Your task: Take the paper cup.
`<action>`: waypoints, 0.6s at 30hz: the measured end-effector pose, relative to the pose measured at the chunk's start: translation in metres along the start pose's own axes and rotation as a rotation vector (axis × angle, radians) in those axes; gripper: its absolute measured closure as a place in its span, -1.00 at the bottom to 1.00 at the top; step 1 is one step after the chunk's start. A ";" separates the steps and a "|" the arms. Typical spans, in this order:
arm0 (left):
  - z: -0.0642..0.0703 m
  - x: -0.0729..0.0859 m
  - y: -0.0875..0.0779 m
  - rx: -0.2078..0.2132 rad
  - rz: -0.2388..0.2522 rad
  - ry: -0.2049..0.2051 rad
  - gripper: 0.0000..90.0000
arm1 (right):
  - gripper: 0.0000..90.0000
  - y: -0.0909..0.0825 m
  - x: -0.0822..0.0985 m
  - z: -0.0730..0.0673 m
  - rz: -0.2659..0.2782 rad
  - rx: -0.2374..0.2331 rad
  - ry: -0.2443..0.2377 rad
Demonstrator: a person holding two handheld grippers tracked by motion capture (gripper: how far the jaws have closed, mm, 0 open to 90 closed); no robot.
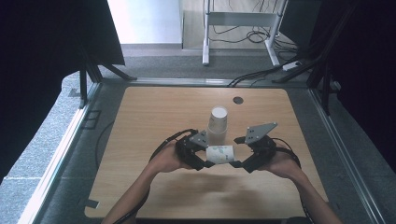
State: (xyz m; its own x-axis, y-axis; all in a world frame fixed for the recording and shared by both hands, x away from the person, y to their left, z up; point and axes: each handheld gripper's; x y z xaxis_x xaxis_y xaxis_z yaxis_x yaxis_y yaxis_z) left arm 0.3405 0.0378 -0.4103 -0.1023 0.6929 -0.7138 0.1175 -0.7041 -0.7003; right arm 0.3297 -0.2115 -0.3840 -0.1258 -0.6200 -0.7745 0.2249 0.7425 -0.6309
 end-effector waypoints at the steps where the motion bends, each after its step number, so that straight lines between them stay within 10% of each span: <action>1: 0.000 -0.002 0.000 0.001 -0.014 0.006 -0.15 | -0.66 0.002 -0.001 -0.001 -0.013 0.000 -0.012; 18: 0.003 -0.018 0.004 0.014 -0.159 0.042 -0.16 | -0.43 0.031 -0.010 -0.013 -0.175 -0.002 -0.154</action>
State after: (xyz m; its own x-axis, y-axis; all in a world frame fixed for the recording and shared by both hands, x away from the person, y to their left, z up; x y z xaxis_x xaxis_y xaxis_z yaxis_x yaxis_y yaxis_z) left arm 0.3403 0.0217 -0.4004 -0.0769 0.8014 -0.5932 0.0895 -0.5870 -0.8046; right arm 0.3251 -0.1790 -0.3969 -0.0139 -0.7705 -0.6373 0.2104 0.6208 -0.7552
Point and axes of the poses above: each handheld gripper's, and its own axes: y roughly forward along the jaws, x roughly out of its underside, z roughly to its right, and after that the axes turned 5 degrees about z, right-handed
